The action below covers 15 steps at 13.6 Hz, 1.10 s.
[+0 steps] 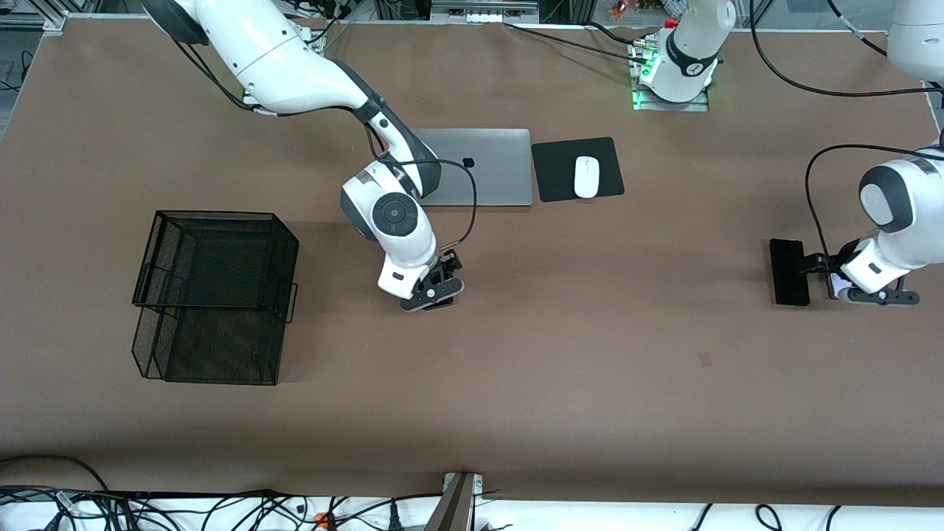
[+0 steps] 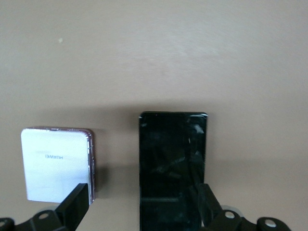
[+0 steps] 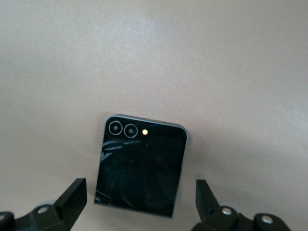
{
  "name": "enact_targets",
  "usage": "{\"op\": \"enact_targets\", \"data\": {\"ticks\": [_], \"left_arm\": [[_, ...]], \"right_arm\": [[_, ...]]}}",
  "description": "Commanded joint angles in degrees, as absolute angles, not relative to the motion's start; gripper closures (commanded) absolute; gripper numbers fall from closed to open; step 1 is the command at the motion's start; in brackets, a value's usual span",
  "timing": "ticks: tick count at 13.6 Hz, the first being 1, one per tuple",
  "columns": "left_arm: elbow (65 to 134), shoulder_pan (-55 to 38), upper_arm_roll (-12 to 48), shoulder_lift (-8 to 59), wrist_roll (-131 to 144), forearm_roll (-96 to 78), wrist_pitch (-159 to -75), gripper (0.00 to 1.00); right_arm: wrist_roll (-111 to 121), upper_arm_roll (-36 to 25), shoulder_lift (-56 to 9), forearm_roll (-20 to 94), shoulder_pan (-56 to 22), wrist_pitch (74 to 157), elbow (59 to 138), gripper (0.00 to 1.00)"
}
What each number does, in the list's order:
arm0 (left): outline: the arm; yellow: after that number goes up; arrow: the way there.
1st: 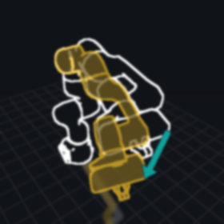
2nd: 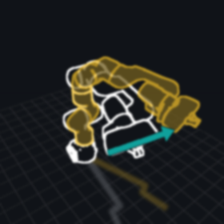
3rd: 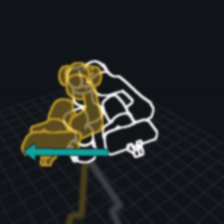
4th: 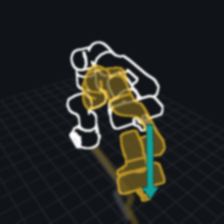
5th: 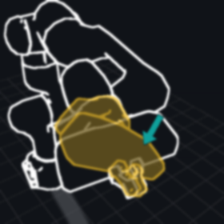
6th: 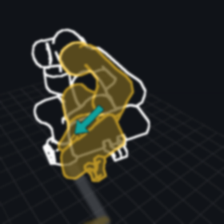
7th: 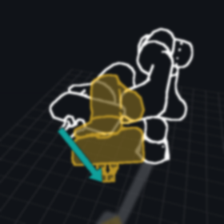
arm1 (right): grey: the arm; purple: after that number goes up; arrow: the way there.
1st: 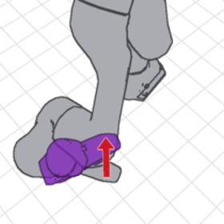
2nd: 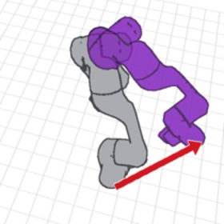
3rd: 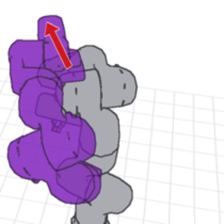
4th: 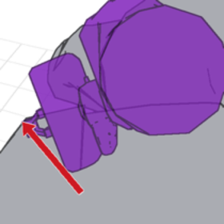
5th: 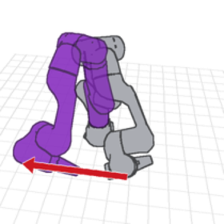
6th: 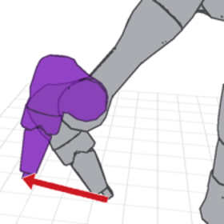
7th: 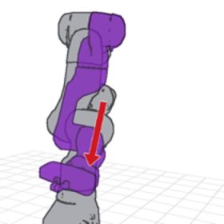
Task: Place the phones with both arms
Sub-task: 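Grasp flip phone with the right gripper while the left gripper grasps black phone, then lower the flip phone into the black mesh basket with the right gripper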
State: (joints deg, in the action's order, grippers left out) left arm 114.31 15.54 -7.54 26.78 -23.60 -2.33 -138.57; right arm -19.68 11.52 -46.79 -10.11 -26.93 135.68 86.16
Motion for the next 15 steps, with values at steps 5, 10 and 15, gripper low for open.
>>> {"op": "enact_targets", "data": {"ticks": [5, 10, 15], "left_arm": [[121.63, 15.82, -6.5, 25.49, -23.03, -5.89, -147.55, 0.0], [122.08, 15.73, -5.19, 26.81, -21.89, -5.98, -149.24, 0.0], [122.08, 15.65, -4.66, 28.03, -23.72, -5.1, -150.03, 0.0]], "right_arm": [[-20.48, 11.34, -47.9, -10.81, -27.07, 136.76, 85.69, 0.0], [-20.48, 11.34, -48.86, -10.81, -27.16, 138.25, 85.61, 0.0], [-20.48, 11.34, -49.39, -10.99, -27.16, 138.43, 85.61, 0.0]]}}
